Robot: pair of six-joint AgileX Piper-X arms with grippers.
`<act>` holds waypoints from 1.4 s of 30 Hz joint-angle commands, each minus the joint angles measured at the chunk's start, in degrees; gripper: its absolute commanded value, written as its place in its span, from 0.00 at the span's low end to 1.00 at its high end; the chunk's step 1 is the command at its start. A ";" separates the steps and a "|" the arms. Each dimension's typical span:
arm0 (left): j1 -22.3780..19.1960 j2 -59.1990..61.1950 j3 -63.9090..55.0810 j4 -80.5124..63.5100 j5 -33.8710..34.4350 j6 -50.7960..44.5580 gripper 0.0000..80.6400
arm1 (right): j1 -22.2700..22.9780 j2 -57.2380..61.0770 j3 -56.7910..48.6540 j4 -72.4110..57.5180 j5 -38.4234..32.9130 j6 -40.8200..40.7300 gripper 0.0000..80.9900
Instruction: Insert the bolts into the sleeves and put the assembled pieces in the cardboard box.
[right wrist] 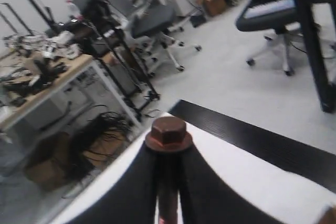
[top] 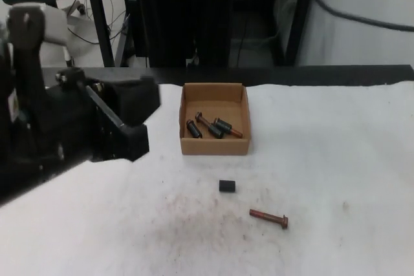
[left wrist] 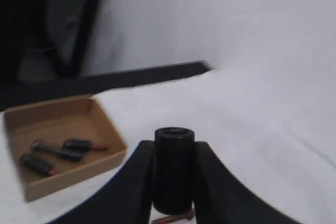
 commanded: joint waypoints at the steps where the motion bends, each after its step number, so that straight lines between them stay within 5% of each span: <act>1: 0.09 -0.40 5.20 -14.87 7.12 -6.28 0.00 | -0.48 -1.86 2.74 -7.34 -8.71 3.06 0.01; 9: 0.09 1.41 17.29 -36.98 13.64 -12.82 0.00 | -0.48 -3.55 16.34 -44.20 -21.23 22.97 0.01; 16: 0.09 7.74 17.21 -38.41 22.94 -6.09 0.00 | 2.04 -3.55 27.83 -69.32 -27.25 34.49 0.01; 31: 0.09 13.88 12.59 -38.53 27.69 9.85 0.00 | 5.89 -3.55 37.83 -70.42 -28.85 29.94 0.01; 42: 0.09 13.88 11.89 -41.62 27.69 9.91 0.00 | 5.89 -3.55 37.92 -70.42 -24.19 24.69 0.01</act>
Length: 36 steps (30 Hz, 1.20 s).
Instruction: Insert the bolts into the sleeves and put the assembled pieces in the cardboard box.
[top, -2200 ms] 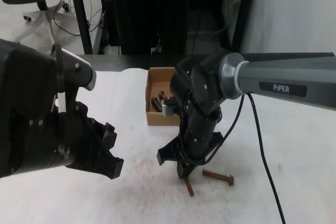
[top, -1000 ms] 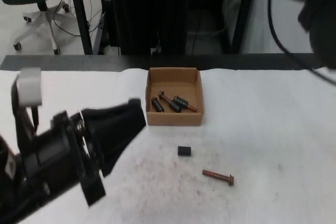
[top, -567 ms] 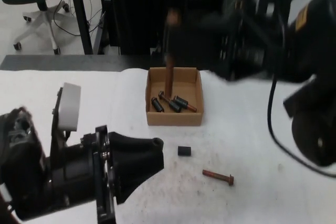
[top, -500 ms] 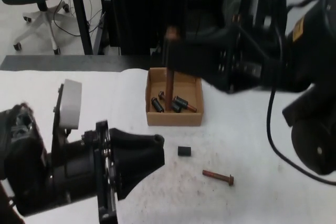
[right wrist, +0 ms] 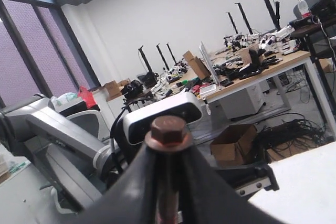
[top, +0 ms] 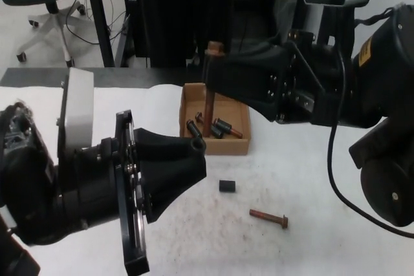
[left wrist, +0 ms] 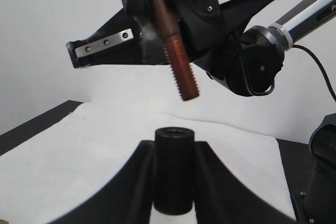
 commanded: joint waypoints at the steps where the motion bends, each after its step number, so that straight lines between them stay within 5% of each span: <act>1: 0.09 -0.17 -0.60 -1.25 0.48 0.45 0.00 | 0.11 -0.67 -0.10 -1.18 1.63 -1.54 0.01; 36: 0.09 -0.17 -0.60 -5.09 -1.32 -3.88 0.00 | 3.42 -0.55 -0.10 1.05 3.77 -10.46 0.01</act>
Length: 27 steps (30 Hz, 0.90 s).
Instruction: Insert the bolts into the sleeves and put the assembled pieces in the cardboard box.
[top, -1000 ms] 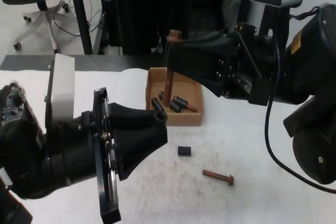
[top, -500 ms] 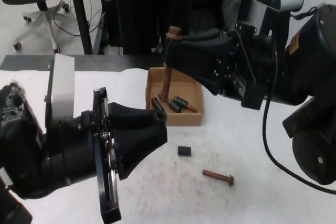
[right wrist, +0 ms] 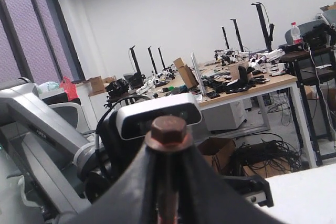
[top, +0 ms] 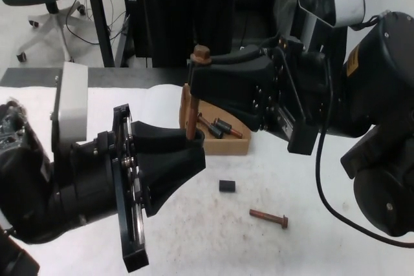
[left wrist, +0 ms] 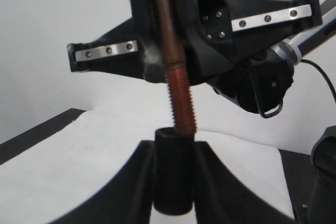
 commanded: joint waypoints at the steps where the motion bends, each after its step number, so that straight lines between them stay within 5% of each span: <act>1: 0.09 -0.17 -0.60 -2.36 -0.52 -0.62 0.00 | -0.06 -0.55 -0.07 -0.30 0.11 -0.37 0.01; 27: 0.09 -0.30 -0.60 -3.66 0.05 -2.35 0.00 | -2.56 -0.55 0.14 -0.30 -0.91 -0.37 0.01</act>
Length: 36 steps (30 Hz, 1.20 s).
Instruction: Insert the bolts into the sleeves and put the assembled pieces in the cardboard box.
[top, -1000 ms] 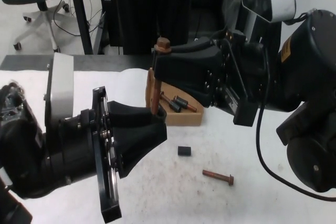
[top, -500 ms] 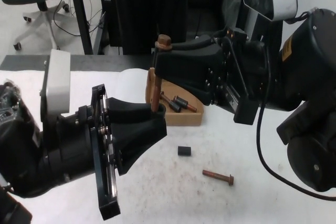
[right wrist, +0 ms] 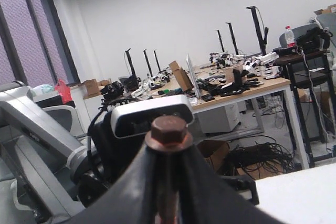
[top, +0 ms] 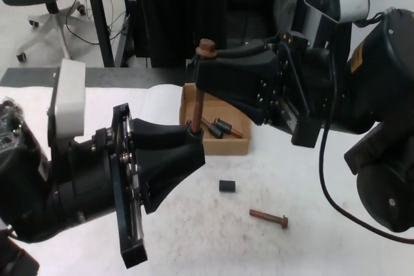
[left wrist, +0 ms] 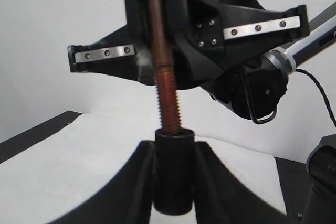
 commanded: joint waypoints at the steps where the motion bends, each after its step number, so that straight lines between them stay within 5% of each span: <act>1: -0.01 -0.30 -0.60 -3.06 0.30 -0.57 0.00 | -1.00 -0.55 0.14 -0.19 -0.84 -0.37 0.01; 18: -0.01 -0.30 -0.60 -3.01 -0.44 -5.16 0.00 | -0.75 -0.43 2.14 3.24 -3.42 -1.75 0.01; 36: 0.64 -0.30 -0.60 -1.02 -2.41 -8.34 0.00 | 4.42 -0.43 2.84 3.27 -3.42 -5.18 0.03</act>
